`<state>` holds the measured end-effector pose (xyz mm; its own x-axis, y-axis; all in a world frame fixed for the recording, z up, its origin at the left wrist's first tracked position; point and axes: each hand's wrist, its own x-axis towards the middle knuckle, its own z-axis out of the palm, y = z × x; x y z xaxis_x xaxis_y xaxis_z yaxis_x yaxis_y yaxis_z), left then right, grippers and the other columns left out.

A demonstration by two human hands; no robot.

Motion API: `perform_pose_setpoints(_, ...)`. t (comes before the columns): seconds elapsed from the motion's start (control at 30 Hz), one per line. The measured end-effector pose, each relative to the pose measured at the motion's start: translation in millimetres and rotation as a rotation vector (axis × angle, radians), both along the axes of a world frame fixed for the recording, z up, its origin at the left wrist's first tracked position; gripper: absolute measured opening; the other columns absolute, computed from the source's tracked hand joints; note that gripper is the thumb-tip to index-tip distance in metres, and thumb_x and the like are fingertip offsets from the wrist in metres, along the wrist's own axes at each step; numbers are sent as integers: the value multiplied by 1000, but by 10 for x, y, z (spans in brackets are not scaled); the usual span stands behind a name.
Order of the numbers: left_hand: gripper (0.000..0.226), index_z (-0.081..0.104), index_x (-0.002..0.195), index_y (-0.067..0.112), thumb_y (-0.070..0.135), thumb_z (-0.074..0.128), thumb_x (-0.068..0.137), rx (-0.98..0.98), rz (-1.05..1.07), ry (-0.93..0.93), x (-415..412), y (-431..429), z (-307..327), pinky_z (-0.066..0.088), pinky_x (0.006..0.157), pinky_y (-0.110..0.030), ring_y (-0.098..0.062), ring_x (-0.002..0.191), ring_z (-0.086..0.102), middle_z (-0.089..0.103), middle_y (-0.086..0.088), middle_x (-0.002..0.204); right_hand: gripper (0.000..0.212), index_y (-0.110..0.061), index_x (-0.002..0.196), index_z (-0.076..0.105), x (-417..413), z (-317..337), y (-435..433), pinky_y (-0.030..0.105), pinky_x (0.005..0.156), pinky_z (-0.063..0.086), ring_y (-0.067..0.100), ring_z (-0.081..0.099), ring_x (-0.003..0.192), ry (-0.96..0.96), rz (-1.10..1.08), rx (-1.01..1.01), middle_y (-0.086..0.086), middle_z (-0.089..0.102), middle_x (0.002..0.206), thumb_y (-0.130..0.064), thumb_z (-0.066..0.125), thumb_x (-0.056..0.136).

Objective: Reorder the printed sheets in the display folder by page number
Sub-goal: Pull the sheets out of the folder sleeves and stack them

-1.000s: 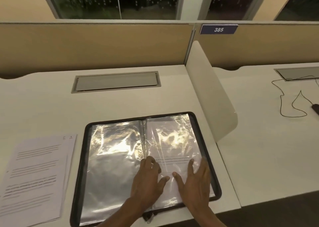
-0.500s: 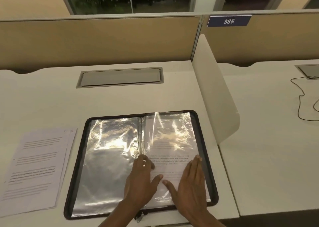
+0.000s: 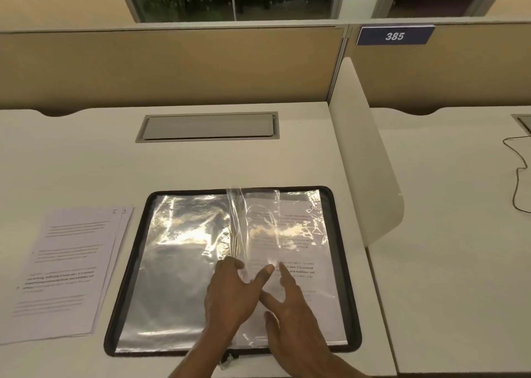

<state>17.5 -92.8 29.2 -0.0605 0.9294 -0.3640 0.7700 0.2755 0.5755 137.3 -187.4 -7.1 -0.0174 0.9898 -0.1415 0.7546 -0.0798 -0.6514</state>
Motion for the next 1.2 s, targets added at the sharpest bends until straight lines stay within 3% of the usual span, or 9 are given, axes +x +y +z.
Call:
perform_pose_setpoints(0.27, 24, 78, 68, 22, 32, 80, 90, -118, 145, -153, -252, 165, 43, 64, 80, -46, -12, 74, 76, 76, 11, 68, 80, -63, 151, 24, -39, 252, 69, 11, 108, 24, -7, 9, 154, 153, 15, 57, -24, -3, 171, -35, 65, 88)
perform_pose_setpoints(0.43, 52, 78, 82, 14, 64, 68, 93, -166, 203, -274, -271, 157, 269, 65, 80, -45, -13, 67, 77, 78, 5, 71, 90, -60, 149, 23, -65, 248, 98, 1, 104, 25, -16, 17, 146, 186, 41, 100, -23, 3, 171, -15, 70, 87)
perform_pose_setpoints(0.57, 72, 78, 82, 9, 80, 67, 82, -266, 209, -297, -164, 204, 437, 65, 66, -35, -15, 65, 78, 78, 0, 70, 86, -47, 153, 28, -101, 307, 130, 28, 107, 52, 12, 41, 148, 133, 157, 161, -9, 3, 175, -8, 72, 89)
perform_pose_setpoints(0.73, 16, 81, 80, 6, 19, 82, 89, -303, 207, -360, -244, 293, 473, 66, 69, -44, -30, 71, 79, 79, -10, 77, 51, -70, 145, 26, -120, 694, 191, 35, 117, 43, -8, 43, 137, 185, 227, 81, -47, 26, 150, -51, 51, 105)
perform_pose_setpoints(0.8, 11, 81, 79, 4, 6, 75, 88, -301, 202, -359, -341, 302, 429, 64, 70, -40, -33, 75, 79, 79, -14, 77, 44, -59, 147, 38, -138, 788, 205, 30, 108, 52, -7, 50, 133, 193, 156, 213, -34, 40, 153, -51, 50, 106)
perform_pose_setpoints(0.87, 12, 81, 79, 2, 8, 77, 89, -317, 213, -392, -419, 298, 374, 64, 73, -40, -33, 77, 78, 79, -16, 79, 53, -29, 153, 46, -113, 627, 212, 30, 109, 51, 15, 46, 145, 145, 0, 405, 3, 32, 168, -51, 52, 105)
perform_pose_setpoints(0.97, 22, 80, 85, 3, 24, 82, 92, -319, 209, -402, -470, 259, 268, 64, 74, -38, -32, 81, 78, 80, -11, 80, 85, -32, 157, 33, 103, 445, 389, 39, 120, 32, 10, 32, 151, 212, -457, 230, 0, 23, 169, -82, 47, 91)
perform_pose_setpoints(1.03, 28, 79, 90, 3, 31, 80, 94, -334, 196, -422, -428, 199, 228, 64, 75, -36, -32, 86, 79, 80, -8, 81, 97, -36, 149, 37, 291, 375, 500, 38, 104, 52, 4, 58, 124, 536, -635, 8, 0, 49, 152, -96, 50, 74)
perform_pose_setpoints(1.2, 68, 77, 98, 2, 63, 49, 102, -364, 252, -571, -276, 90, 265, 65, 85, -47, -31, 86, 79, 81, -13, 89, 59, -44, 132, 66, 451, 275, 475, 24, 94, 54, 1, 65, 118, 842, -404, -279, -17, 68, 133, -82, 49, 91)
